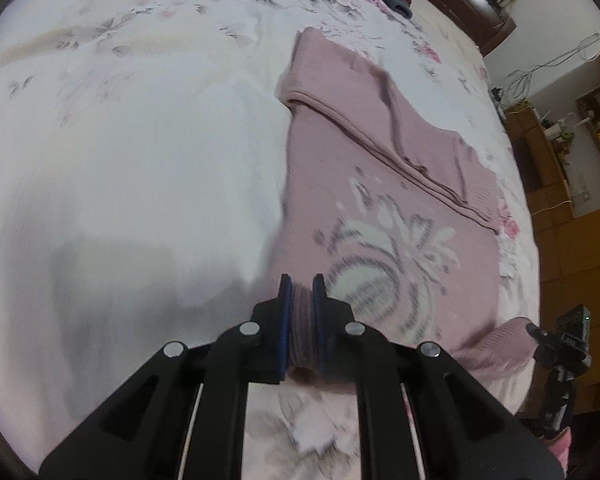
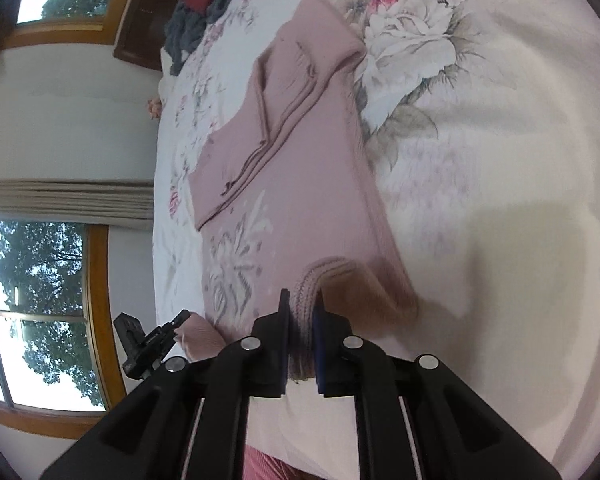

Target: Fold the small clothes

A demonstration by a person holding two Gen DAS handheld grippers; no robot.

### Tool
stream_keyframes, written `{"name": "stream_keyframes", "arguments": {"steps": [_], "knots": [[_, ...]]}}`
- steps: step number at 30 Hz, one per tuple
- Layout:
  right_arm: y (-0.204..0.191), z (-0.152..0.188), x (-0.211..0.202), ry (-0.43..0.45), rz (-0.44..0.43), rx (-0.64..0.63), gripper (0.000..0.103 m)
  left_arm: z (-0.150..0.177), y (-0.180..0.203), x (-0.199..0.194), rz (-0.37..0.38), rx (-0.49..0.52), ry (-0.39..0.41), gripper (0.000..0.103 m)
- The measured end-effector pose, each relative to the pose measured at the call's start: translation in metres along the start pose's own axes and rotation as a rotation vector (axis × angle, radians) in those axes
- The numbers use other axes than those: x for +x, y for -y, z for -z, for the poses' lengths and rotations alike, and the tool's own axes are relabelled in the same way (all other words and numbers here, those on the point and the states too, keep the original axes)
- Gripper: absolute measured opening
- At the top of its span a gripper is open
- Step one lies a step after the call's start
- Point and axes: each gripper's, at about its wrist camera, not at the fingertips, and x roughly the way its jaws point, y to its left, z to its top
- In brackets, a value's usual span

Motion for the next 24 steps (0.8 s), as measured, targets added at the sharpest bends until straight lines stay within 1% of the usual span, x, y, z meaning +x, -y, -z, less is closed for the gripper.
{"name": "stream_keyframes", "arguments": {"steps": [6, 8, 9, 11, 12, 13, 14, 15, 17, 19, 20, 21, 24], "knots": [[0.019, -0.034, 0.028, -0.038, 0.004, 0.058, 0.010, -0.029, -0.022, 0.026, -0.037, -0.041, -0.009, 0.008], [0.023, -0.042, 0.036, -0.056, 0.008, 0.070, 0.015, -0.035, -0.029, 0.030, -0.040, -0.051, -0.011, 0.007], [0.025, -0.044, 0.038, -0.059, 0.013, 0.072, 0.016, -0.037, -0.031, 0.030, -0.040, -0.051, -0.008, 0.009], [0.026, -0.049, 0.035, -0.046, 0.026, 0.059, 0.026, -0.038, -0.034, 0.026, -0.030, -0.040, 0.003, 0.009], [0.028, -0.051, 0.032, -0.035, 0.036, 0.050, 0.037, -0.038, -0.035, 0.024, -0.021, -0.031, 0.008, 0.011], [0.028, -0.052, 0.027, -0.020, 0.053, 0.039, 0.046, -0.038, -0.035, 0.022, -0.012, -0.024, 0.011, 0.013], [0.028, -0.053, 0.022, -0.001, 0.075, 0.020, 0.046, -0.036, -0.033, 0.019, -0.003, -0.006, 0.017, 0.021], [0.028, -0.052, 0.018, 0.005, 0.088, 0.002, 0.046, -0.035, -0.029, 0.017, -0.001, 0.014, 0.023, 0.031], [0.024, -0.048, 0.010, 0.025, 0.120, -0.048, 0.046, -0.031, -0.017, 0.014, -0.011, 0.095, 0.031, 0.043], [0.012, -0.043, 0.006, 0.039, 0.165, -0.136, 0.046, -0.027, -0.002, 0.017, -0.024, 0.179, 0.023, 0.052], [0.007, -0.041, 0.006, 0.040, 0.185, -0.172, 0.046, -0.025, 0.005, 0.019, -0.032, 0.208, 0.015, 0.063], [0.001, -0.039, 0.008, 0.039, 0.206, -0.210, 0.048, -0.024, 0.011, 0.023, -0.043, 0.237, 0.010, 0.068], [-0.024, -0.033, 0.021, 0.022, 0.264, -0.351, 0.051, -0.023, 0.023, 0.034, -0.050, 0.296, -0.009, 0.068]]}}
